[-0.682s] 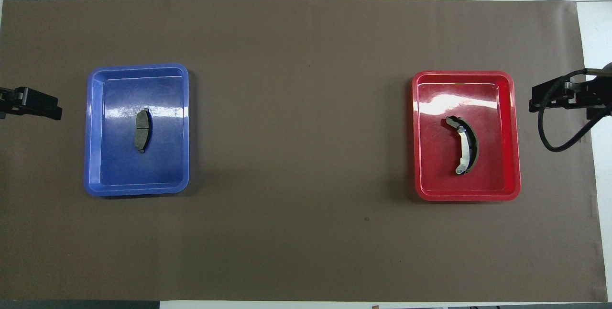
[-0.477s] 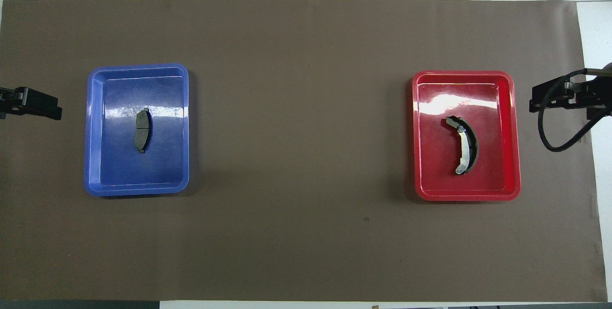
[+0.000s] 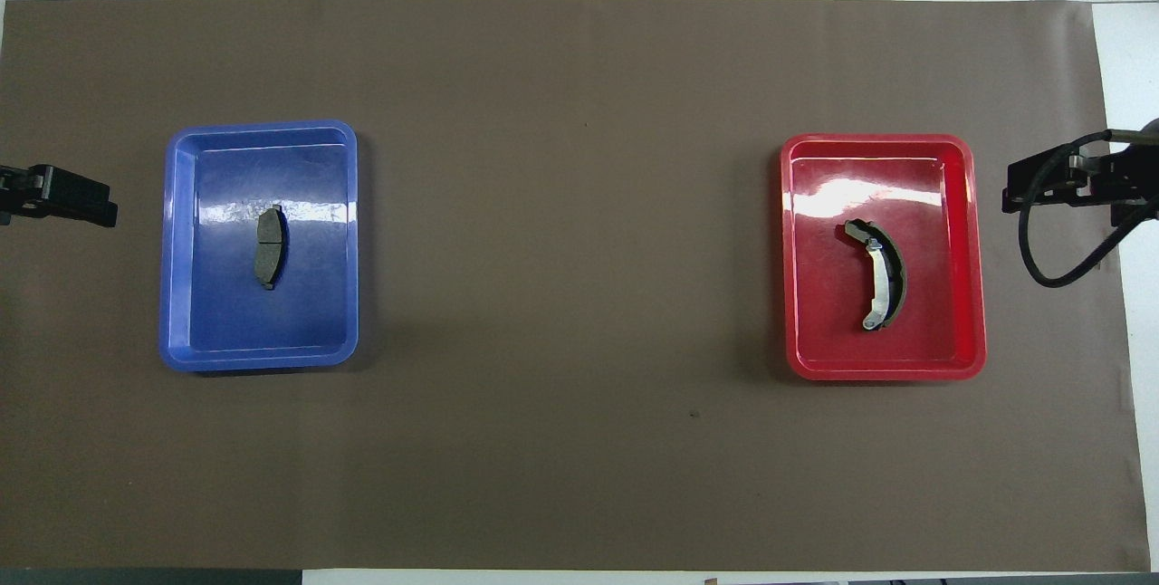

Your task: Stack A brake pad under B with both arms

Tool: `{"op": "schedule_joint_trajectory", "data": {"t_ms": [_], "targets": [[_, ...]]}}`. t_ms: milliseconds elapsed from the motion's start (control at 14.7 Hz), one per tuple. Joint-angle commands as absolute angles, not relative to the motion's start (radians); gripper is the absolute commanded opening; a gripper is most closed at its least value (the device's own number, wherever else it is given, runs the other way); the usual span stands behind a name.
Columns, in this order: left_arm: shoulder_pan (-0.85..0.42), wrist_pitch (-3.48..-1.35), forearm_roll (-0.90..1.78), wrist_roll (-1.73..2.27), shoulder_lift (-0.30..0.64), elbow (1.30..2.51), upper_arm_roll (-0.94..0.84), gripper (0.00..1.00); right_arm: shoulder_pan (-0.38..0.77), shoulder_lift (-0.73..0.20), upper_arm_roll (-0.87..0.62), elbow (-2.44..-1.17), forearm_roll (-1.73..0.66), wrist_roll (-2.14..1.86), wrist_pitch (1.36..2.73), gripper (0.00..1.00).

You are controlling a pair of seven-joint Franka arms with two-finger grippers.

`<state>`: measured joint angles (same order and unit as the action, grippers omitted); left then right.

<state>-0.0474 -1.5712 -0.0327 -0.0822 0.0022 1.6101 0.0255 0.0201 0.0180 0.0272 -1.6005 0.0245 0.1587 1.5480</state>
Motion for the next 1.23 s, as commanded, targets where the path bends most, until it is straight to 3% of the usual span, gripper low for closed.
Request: {"op": "schedule_joint_trajectory", "data": {"t_ms": [0, 1159], "targets": [[-0.04, -1.571, -0.021, -0.097, -0.02, 1.632, 0.023, 1.0, 0.009, 0.028, 0.025, -1.611, 0.014, 0.138, 1.543, 0.99], [-0.04, -1.557, -0.021, -0.094, -0.021, 1.637, 0.025, 1.0, 0.009, 0.029, 0.025, -1.614, 0.014, 0.14, 1.543, 0.99]]}}
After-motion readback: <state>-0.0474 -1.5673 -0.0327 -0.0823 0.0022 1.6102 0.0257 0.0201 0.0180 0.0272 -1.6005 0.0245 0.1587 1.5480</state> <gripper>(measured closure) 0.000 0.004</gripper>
